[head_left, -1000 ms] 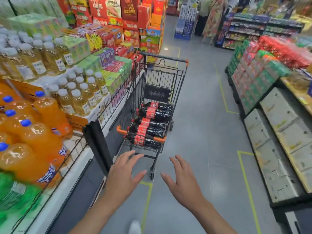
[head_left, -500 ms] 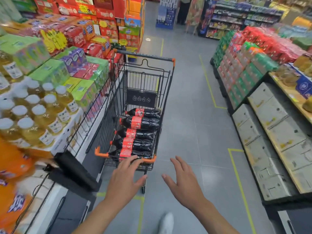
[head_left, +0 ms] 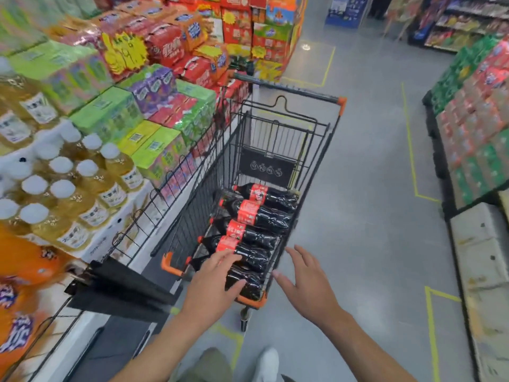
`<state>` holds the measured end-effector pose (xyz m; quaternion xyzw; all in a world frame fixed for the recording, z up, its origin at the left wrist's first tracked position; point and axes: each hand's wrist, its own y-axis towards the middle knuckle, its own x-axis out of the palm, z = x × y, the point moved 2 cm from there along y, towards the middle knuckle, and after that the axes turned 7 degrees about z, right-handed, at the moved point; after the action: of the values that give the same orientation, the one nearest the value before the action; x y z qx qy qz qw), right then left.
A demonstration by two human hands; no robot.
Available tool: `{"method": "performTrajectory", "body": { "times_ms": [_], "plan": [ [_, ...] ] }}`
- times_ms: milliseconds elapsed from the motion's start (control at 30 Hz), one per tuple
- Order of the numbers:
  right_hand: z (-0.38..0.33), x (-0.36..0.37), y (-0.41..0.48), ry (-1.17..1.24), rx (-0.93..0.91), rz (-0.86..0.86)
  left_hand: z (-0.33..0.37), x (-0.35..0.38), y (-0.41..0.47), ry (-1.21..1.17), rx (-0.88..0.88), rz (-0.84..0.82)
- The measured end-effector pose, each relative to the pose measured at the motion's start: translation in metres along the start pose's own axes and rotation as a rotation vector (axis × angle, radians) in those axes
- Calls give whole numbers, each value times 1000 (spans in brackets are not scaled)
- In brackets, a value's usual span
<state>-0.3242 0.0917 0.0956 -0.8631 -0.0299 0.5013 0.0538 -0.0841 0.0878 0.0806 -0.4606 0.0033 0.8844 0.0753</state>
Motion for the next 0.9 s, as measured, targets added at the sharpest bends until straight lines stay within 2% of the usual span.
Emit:
{"method": "performTrajectory", "body": {
  "times_ms": [267,733,900],
  "plan": [
    [-14,28,104,-59,-67,-153,-42,-4,60,-147,-207,26],
    [-11,47,228,-116,-23,-264,-88,16,180,-277,-398,-145],
    [7,60,270,-115,-33,-345,-95,40,243,-436,-613,-193]
  ]
}}
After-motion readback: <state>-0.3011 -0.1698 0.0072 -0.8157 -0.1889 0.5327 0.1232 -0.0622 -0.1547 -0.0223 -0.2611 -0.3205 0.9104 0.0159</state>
